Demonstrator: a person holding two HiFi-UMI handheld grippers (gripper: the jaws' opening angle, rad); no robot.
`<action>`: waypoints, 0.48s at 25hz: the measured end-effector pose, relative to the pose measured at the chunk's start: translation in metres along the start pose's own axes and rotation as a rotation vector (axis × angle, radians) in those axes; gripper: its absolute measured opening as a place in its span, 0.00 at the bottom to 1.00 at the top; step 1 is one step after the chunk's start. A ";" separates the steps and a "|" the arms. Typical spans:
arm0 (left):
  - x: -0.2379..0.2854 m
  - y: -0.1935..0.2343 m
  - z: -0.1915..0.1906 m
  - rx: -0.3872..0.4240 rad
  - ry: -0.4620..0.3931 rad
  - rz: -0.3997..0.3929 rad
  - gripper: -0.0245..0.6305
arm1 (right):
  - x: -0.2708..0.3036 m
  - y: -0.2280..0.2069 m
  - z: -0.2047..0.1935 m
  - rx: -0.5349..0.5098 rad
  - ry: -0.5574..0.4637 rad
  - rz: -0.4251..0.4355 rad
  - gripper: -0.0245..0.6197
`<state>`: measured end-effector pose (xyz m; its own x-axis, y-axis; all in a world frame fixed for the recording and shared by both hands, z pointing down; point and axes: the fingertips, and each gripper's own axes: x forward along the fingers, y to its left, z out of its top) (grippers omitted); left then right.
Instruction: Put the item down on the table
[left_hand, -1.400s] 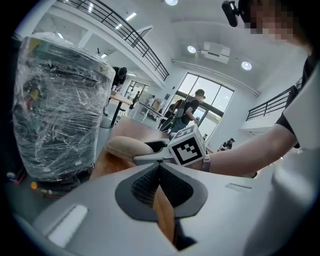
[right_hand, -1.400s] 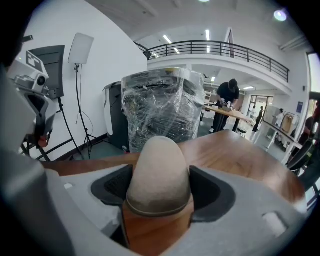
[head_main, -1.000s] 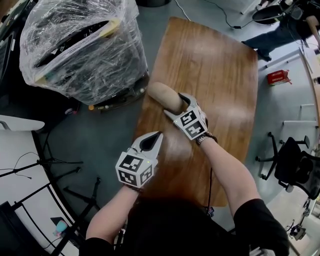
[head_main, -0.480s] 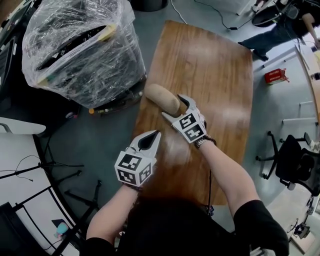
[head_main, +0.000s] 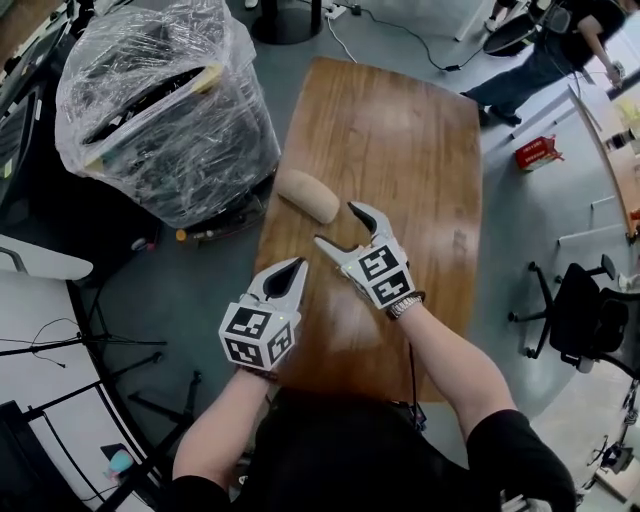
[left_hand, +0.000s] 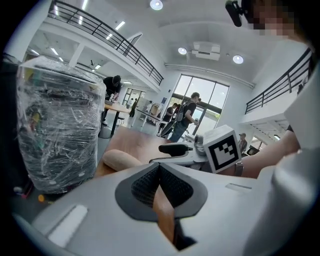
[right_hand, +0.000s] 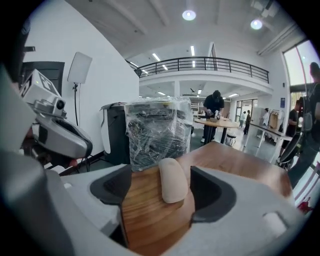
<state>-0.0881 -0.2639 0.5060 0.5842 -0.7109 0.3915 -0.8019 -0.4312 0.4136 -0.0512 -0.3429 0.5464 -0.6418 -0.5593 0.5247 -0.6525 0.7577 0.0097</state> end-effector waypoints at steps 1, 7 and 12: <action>-0.003 -0.003 0.002 0.008 -0.007 0.004 0.05 | -0.010 0.003 0.004 0.004 -0.014 -0.004 0.59; -0.026 -0.027 0.007 0.050 -0.046 0.026 0.05 | -0.070 0.028 0.020 0.020 -0.081 -0.017 0.46; -0.045 -0.055 0.003 0.086 -0.063 0.033 0.05 | -0.117 0.050 0.016 0.039 -0.111 -0.027 0.32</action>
<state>-0.0705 -0.2101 0.4638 0.5507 -0.7578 0.3499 -0.8297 -0.4512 0.3286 -0.0156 -0.2450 0.4722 -0.6630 -0.6150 0.4268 -0.6840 0.7294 -0.0114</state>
